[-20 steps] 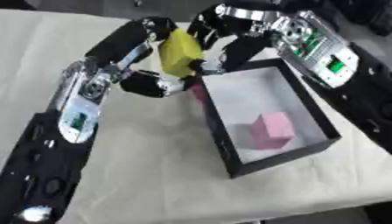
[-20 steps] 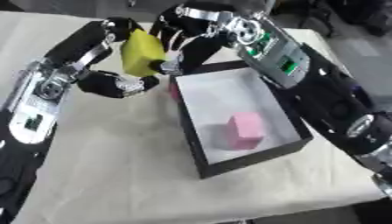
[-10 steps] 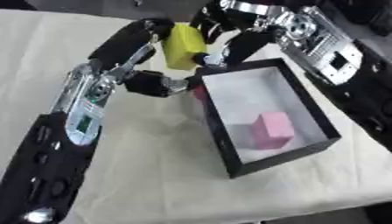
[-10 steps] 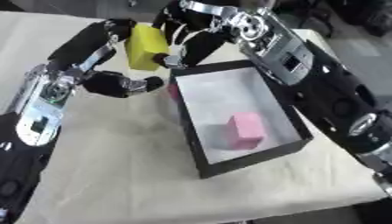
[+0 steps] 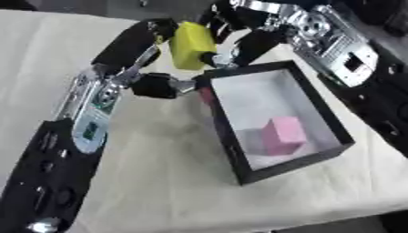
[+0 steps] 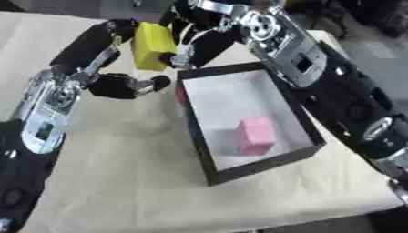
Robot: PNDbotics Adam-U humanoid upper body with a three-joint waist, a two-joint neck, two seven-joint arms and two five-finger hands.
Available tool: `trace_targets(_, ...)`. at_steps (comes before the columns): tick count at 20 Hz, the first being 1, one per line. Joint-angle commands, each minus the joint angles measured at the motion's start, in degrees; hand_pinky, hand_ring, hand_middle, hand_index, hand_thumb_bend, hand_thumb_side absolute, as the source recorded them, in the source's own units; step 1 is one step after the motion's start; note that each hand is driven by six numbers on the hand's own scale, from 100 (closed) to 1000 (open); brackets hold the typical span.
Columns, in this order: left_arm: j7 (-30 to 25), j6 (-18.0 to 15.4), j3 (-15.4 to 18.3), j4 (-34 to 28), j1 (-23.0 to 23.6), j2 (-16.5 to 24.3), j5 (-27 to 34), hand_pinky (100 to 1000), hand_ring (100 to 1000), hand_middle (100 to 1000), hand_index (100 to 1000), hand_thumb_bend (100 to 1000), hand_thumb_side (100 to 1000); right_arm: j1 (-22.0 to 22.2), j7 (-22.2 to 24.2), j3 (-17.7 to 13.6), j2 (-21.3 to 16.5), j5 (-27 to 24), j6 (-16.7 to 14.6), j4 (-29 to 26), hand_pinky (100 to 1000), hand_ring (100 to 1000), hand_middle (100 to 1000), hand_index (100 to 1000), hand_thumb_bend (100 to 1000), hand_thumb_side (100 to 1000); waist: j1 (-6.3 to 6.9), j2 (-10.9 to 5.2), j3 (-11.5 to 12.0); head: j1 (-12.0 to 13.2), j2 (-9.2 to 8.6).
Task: Pick up the objects with one hand, pass them to the other hand, and then place them into the box on the other side of the table.
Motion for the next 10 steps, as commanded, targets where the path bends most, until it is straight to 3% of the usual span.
trace_targets(1, 0.9, 1.9, -0.1, -0.5, -0.7, -0.4, -1.0, 938, 800, 704, 823, 612, 825, -0.5, -0.2, -1.3, -2.4, 0.0, 0.2, -1.0, 727, 748, 462, 586, 100, 117, -0.49, -0.44, -0.2, -0.2, -0.14)
trace_targets(10, 1.7, 2.7, 0.5, -1.3, 0.8, 0.6, 0.6, 942, 798, 699, 820, 607, 820, 1.2, -1.1, -2.0, -4.5, 0.4, 0.0, -1.2, 732, 746, 460, 584, 100, 101, -0.38, -0.75, -0.8, -0.4, -0.14)
